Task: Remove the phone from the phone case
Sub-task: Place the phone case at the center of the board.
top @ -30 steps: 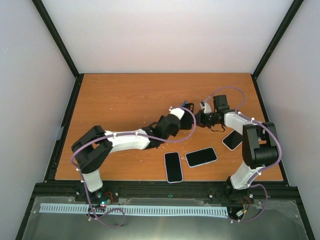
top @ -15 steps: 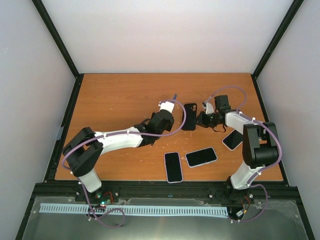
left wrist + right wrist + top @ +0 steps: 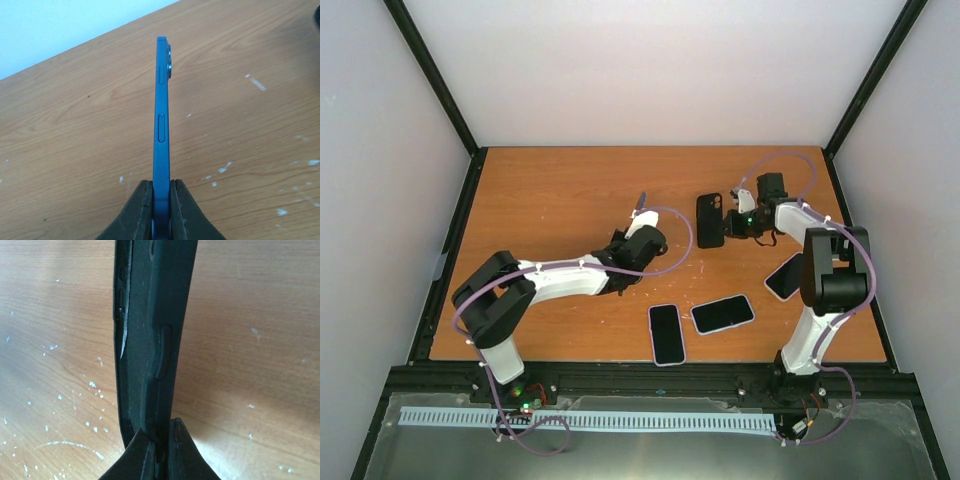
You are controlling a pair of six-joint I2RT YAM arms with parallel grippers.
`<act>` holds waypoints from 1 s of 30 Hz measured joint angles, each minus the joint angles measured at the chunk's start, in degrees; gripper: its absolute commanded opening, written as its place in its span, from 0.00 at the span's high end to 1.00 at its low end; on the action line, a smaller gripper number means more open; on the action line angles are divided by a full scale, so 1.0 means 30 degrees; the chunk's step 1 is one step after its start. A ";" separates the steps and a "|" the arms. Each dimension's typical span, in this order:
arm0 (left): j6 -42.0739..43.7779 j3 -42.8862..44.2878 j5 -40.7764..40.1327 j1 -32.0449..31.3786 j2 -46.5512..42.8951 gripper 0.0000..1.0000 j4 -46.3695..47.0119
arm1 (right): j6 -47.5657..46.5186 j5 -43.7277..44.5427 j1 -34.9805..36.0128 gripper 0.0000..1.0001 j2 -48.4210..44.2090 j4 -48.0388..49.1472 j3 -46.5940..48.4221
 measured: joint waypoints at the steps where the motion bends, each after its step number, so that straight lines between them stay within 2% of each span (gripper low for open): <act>1: 0.0095 0.0000 -0.0284 0.0036 0.0182 1.00 -0.0146 | -0.0131 0.0080 0.0007 0.97 0.0299 -0.0182 0.0335; 11: 0.0656 0.0000 -0.1647 0.0488 0.1290 1.00 -0.0984 | -0.0539 0.0772 0.0000 0.88 0.1545 -0.0597 0.1362; 12: 0.0656 0.0000 -0.1683 0.0517 0.1384 1.00 -0.1056 | -0.0546 0.0816 0.0000 0.84 0.1545 -0.0605 0.1362; 15: 0.0648 0.0000 -0.1727 0.0576 0.1617 1.00 -0.1209 | -0.0561 0.1013 0.0000 0.54 0.1545 -0.0641 0.1362; 17: 0.0641 0.0000 -0.1756 0.0576 0.1756 1.00 -0.1333 | -0.0605 0.1304 0.0000 0.47 0.1545 -0.0648 0.1355; 23: 0.0663 0.0102 -0.1974 0.0721 0.2535 1.00 -0.1537 | -0.0743 0.2193 -0.0022 0.45 0.0408 -0.0758 0.0867; 30: 0.1508 0.2688 -0.2455 0.1260 0.4838 1.00 -0.1530 | -0.0714 0.2106 -0.0444 0.44 -0.2215 -0.0437 0.0007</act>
